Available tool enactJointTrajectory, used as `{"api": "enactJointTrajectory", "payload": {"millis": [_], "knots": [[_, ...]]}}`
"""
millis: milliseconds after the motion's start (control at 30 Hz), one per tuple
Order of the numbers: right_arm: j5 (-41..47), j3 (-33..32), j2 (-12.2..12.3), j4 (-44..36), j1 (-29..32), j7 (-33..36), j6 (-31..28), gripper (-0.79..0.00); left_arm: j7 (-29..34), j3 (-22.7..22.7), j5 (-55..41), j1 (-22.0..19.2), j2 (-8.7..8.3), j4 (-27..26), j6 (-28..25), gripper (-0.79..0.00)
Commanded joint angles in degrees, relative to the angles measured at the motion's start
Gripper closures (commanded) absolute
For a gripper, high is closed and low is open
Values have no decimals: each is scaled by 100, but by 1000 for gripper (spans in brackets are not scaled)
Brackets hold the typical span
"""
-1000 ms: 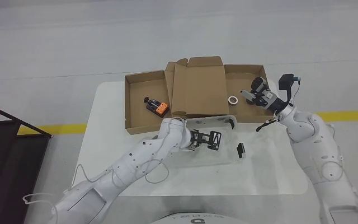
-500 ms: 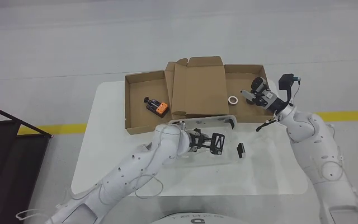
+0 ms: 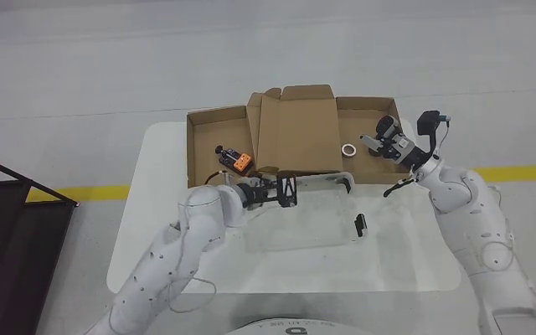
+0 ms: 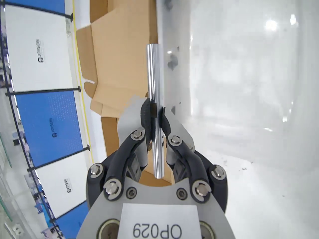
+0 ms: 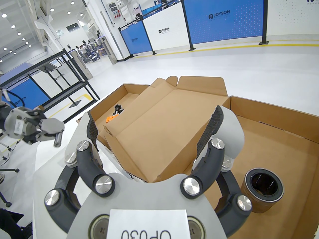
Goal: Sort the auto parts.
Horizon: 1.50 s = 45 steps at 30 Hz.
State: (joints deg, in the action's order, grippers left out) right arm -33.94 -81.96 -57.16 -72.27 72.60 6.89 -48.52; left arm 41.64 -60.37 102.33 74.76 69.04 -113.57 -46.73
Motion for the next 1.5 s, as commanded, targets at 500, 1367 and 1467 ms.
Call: {"api": "enactJointTrajectory", "payload": {"millis": [500,1367,1467], "knots": [[0,0,0,-1,1,0,-1,-785,-1239,-1351,-691,-205,-159,2101,442,0],[0,0,0,-1,1,0,-1,-785,-1867,-892,-864,-825,-63,3199,1323,-785],[0,0,0,-1,1,0,-1,-785,-2097,-986,-1161,-723,-68,3135,1349,-785]]}}
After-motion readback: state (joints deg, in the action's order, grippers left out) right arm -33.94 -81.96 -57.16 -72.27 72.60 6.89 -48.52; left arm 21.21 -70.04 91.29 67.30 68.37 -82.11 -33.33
